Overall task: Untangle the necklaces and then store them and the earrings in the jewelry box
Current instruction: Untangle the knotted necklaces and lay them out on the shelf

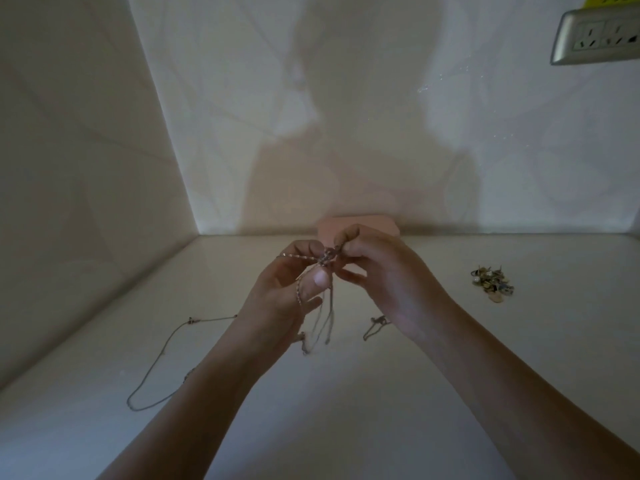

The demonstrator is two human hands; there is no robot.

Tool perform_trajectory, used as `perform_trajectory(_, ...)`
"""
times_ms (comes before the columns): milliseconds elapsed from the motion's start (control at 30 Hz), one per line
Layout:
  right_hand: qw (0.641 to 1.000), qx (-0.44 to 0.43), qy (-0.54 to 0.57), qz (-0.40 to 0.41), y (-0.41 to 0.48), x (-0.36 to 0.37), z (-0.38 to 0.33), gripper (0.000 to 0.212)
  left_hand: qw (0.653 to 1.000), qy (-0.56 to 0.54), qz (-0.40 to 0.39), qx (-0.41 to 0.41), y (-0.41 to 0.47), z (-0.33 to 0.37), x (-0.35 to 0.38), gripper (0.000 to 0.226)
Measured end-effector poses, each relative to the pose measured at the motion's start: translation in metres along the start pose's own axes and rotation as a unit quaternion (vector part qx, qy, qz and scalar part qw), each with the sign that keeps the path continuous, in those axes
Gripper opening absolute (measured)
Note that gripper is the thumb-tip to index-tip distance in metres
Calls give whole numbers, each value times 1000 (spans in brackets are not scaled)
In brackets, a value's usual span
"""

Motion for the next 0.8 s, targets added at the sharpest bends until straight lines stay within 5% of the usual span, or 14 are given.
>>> perform_trajectory(333,976,75,182,-89,0,-1,5,11,998,-25,-50,-20,-1,1,-4,56)
perform_trajectory(600,942,144,304,0,5,-8,16,17,989,143,-30,-25,0,-6,-5,33)
perform_trajectory(800,955,151,255,7,10,-23,14,41,975,218,-9,-45,3,-11,-14,81)
Point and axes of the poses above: each hand's wrist, its own y-axis towards the middle knuckle, its own x-axis out of the palm, z = x × y, the point moved 4 cm from there along y, towards the middle knuckle, and after that the axes turned 5 degrees about -x, right-handed, at the moved point
